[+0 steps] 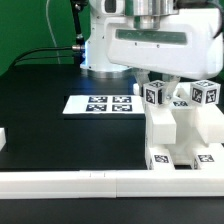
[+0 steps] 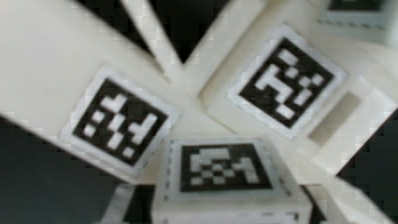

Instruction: Assemble chair

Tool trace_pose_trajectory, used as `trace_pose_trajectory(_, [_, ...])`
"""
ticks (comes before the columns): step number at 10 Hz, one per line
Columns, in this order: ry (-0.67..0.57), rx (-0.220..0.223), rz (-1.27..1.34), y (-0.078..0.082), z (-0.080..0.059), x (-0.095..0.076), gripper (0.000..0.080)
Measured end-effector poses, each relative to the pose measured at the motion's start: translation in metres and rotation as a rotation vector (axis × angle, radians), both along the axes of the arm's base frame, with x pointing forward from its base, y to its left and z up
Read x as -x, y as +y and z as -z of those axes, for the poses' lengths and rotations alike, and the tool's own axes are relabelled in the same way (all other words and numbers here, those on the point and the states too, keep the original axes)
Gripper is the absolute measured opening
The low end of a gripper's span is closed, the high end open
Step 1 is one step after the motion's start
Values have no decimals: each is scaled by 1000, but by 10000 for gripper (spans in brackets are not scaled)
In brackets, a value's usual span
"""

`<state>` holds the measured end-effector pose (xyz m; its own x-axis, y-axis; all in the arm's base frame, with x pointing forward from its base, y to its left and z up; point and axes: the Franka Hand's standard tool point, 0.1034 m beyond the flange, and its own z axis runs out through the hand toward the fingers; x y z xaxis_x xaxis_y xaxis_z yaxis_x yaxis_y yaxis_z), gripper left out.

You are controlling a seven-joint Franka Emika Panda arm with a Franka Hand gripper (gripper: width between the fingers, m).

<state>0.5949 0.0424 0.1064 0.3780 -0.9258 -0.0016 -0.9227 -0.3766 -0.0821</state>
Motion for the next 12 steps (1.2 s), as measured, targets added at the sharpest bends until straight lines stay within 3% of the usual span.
trace_pose_trajectory(3, [11, -50, 336, 0, 1, 2, 264])
trace_pose_trajectory(8, [25, -74, 571, 1, 2, 3, 265])
trace_pose_trajectory(9, [26, -73, 568, 1, 3, 3, 430])
trace_pose_trajectory(10, [26, -72, 567, 1, 3, 4, 430])
trace_pose_trajectory(11, [26, -73, 563, 2, 2, 3, 599])
trace_pose_trajectory(12, [17, -79, 548, 2, -3, 2, 634])
